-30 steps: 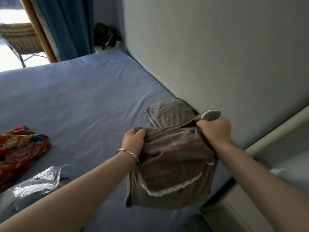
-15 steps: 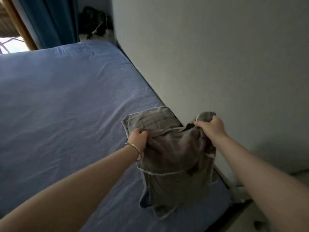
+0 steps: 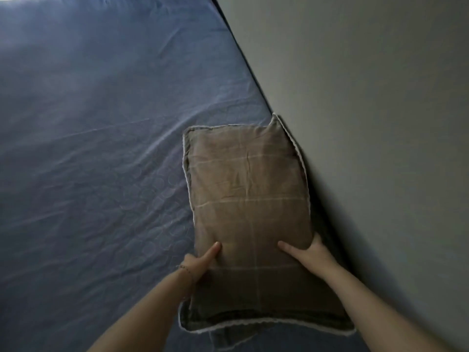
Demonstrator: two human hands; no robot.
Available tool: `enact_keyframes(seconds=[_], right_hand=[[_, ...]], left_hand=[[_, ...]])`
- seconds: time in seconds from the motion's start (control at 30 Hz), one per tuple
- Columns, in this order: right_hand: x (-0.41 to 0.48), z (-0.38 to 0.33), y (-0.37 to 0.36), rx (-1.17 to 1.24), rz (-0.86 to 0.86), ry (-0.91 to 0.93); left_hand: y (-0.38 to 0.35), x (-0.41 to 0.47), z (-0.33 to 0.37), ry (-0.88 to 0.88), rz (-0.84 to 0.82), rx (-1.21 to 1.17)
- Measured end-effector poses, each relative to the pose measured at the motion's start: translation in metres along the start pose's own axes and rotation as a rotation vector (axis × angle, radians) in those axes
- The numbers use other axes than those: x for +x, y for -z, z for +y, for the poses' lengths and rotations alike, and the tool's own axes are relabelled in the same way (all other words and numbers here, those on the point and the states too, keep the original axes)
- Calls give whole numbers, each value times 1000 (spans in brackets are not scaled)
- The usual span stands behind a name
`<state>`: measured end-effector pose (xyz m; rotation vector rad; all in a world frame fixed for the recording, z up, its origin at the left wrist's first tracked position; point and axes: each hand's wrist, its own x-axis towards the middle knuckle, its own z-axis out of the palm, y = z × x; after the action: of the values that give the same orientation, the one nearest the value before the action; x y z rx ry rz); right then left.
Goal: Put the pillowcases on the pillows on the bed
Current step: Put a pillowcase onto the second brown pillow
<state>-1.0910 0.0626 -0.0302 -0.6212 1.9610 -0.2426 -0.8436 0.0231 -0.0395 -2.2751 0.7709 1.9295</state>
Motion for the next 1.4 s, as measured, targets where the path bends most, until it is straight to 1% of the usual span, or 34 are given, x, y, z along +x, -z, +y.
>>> enact_keyframes(seconds=[0.03,0.07,0.17,0.3,0.33,0.37,0.4,0.43,0.47,0.5,0.53,0.57,0.6,0.63,0.7,0.73,0.8,0.87,0.93,0.97,1.0,1.07,1.1,1.13,1.17,1.2,1.23,1.27,1.3,1.33,1.37,1.4], right_hand=[[2,3,-1,7,23,-4],[3,2,0,-17,47,-6],[4,-30,21,-73,119,32],[-17,-92,77,-74,248,237],[-22,-96,87,-64,248,259],[-24,-92,93,-72,223,235],[-22,-79,95,-99,173,170],[-22,-59,90,-121,103,80],[-18,-35,82,-140,44,-10],[-12,-14,72,-183,23,-91],[-7,1,63,-235,17,-141],[0,8,57,-273,37,-142],[8,9,52,-288,87,-101],[20,3,48,-278,138,-22],[39,-22,45,-180,210,150],[56,-35,42,-111,217,217],[87,-59,40,61,193,233],[113,-75,35,210,170,164],[123,-87,29,228,171,153],[122,-92,29,202,213,193],[118,-96,30,165,274,271],[99,-101,36,80,404,513],[88,-104,43,77,466,629],[80,-107,49,87,519,712],[79,-111,55,90,553,750],[83,-115,59,71,575,712],[89,-116,62,20,603,612],[93,-118,60,-73,631,521],[92,-119,54,-190,669,502],[89,-116,44,-298,699,542],[84,-109,28,-402,681,592],[77,-98,11,-501,603,612]], left_hand=[[-6,2,-6,30,-12,-33],[-11,0,-7,13,9,-38],[-11,-15,13,-157,107,-12],[11,-52,70,-465,316,-146],[12,-59,73,-533,345,-146],[9,-66,73,-563,355,-109],[2,-64,65,-538,333,-25],[-9,-60,50,-469,279,87],[-20,-50,33,-363,198,204],[-29,-36,15,-254,103,284],[-34,-24,4,-158,55,317],[-34,-15,2,-101,52,309],[-31,-8,5,-87,82,267],[-29,6,13,-133,143,212],[-18,25,40,-295,243,75],[-14,39,57,-367,274,-15],[-9,58,89,-426,269,-195],[-9,76,117,-398,253,-347],[-13,87,134,-381,268,-398],[-15,87,138,-426,308,-400],[-16,85,140,-497,359,-398],[-16,70,138,-680,433,-418],[-13,61,139,-759,448,-445],[-9,54,140,-818,455,-472],[-6,52,143,-843,458,-467],[-4,52,146,-815,468,-406],[-4,53,149,-727,504,-280],[-7,54,149,-602,556,-113],[-12,50,146,-530,600,66],[-21,48,139,-562,628,247],[-34,44,126,-667,626,426],[-50,40,113,-783,582,592]])
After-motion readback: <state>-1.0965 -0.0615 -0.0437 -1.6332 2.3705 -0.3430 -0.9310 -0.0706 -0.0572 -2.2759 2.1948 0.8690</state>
